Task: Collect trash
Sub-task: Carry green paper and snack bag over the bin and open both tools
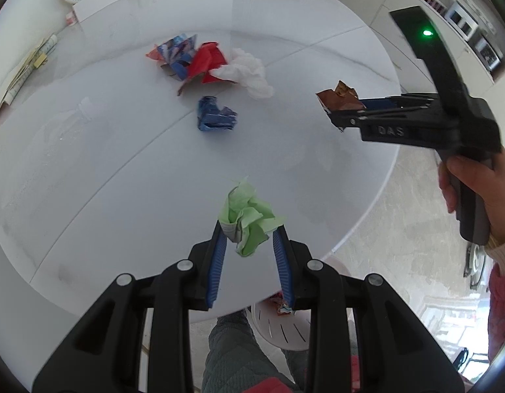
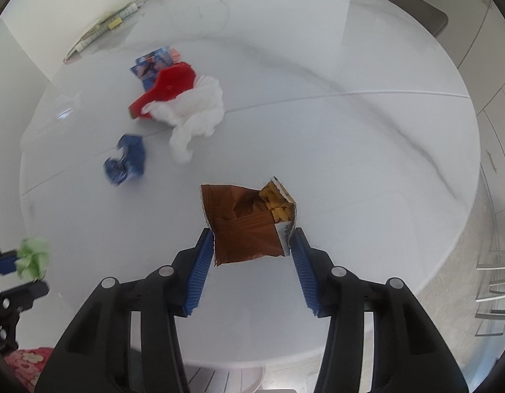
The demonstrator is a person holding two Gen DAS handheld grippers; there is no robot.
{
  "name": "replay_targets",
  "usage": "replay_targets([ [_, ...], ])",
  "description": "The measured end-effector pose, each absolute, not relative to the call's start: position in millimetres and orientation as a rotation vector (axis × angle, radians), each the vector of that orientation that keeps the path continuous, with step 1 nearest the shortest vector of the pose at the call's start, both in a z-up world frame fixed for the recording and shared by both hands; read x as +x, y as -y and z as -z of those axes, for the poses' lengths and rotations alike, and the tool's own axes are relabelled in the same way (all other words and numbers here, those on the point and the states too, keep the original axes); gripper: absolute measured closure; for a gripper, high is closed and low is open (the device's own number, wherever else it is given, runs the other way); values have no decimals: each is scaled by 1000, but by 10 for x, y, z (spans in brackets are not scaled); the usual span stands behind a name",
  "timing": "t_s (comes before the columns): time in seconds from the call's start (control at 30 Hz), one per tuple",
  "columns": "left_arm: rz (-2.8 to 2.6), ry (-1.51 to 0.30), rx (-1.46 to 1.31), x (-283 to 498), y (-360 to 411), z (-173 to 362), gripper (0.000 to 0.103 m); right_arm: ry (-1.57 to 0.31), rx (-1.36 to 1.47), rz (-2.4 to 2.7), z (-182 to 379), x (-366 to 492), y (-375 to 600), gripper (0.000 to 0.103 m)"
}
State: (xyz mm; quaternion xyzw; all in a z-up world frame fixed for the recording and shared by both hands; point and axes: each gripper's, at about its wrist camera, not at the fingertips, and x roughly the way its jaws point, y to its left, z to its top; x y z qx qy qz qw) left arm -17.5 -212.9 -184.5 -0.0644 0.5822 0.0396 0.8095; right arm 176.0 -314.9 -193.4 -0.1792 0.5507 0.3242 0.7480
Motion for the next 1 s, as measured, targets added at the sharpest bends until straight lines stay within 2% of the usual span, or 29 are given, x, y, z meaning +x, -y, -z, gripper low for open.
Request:
replay_targets([
  [0.23, 74, -1305, -74, -440, 2570, 1948, 73, -1222, -335, -732, 1752, 1082, 3757, 54],
  [0.67, 283, -1502, 18, -827, 3370, 2606, 71, -1398, -328, -738, 2195, 146, 4502, 53],
  [0.7, 278, -1520, 19, -848, 3399, 2663, 68, -1404, -334, -743, 2217, 116, 4518, 53],
  [0.83, 240, -1529, 22, -941, 3477, 2715, 45, -1416, -371, -782, 2270, 41, 4513, 53],
  [1.0, 191, -1489, -9, -1057, 3494, 2591, 33, -1413, -403, -824, 2267, -29, 4532, 52],
])
